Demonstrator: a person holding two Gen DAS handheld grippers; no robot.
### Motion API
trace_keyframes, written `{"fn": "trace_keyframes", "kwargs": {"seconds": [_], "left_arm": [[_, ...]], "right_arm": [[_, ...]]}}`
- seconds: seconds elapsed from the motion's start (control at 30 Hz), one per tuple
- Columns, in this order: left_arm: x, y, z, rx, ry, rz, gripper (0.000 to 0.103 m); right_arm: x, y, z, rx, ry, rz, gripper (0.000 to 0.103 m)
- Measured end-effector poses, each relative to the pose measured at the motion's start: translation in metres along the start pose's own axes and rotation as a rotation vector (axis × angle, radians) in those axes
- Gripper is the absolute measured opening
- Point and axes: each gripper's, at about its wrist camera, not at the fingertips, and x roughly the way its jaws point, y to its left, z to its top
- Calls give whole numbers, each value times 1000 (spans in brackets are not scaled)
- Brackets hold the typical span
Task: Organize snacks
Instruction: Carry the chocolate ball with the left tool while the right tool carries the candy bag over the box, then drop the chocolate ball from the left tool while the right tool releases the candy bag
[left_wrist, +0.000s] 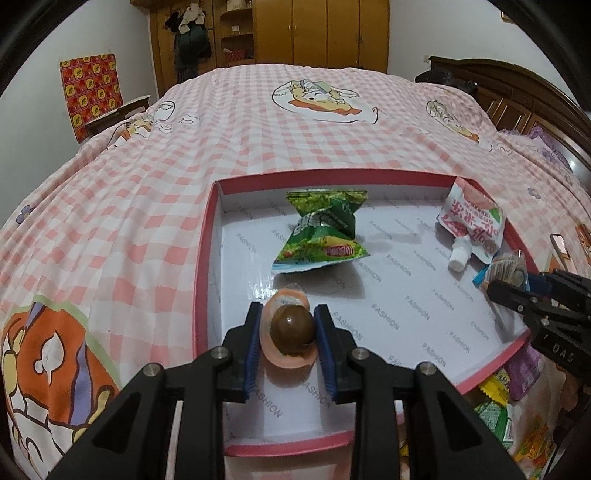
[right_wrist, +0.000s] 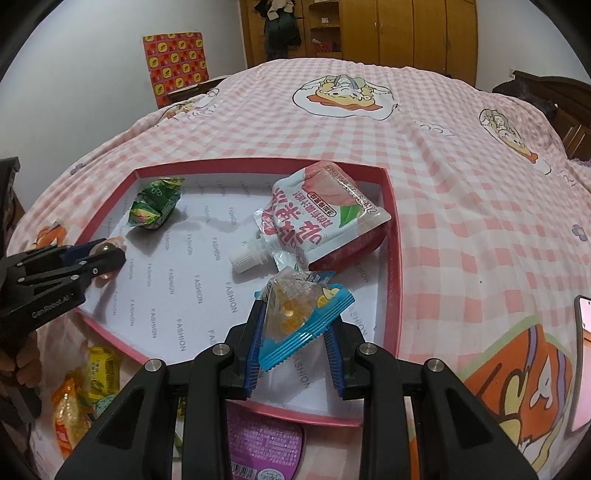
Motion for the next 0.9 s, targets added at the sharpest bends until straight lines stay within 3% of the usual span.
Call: {"fn": "trace_keyframes", "kwargs": {"seconds": [0.6,0.7,0.8,0.9], "left_arm": [[3,-4,3,18,-9,24,34],[3,-6,3,24,-8,16,40],[3,-10,3,42,-1,3,52],[2,-14,2,46,3,1,58]], "right_arm": [[7,3,1,-22,-24,-35,31],[7,2,1,-21,-25,-32,31],[6,4,0,-29,-30,-31,33],[5,6,1,-36,-32,-5,40]]}}
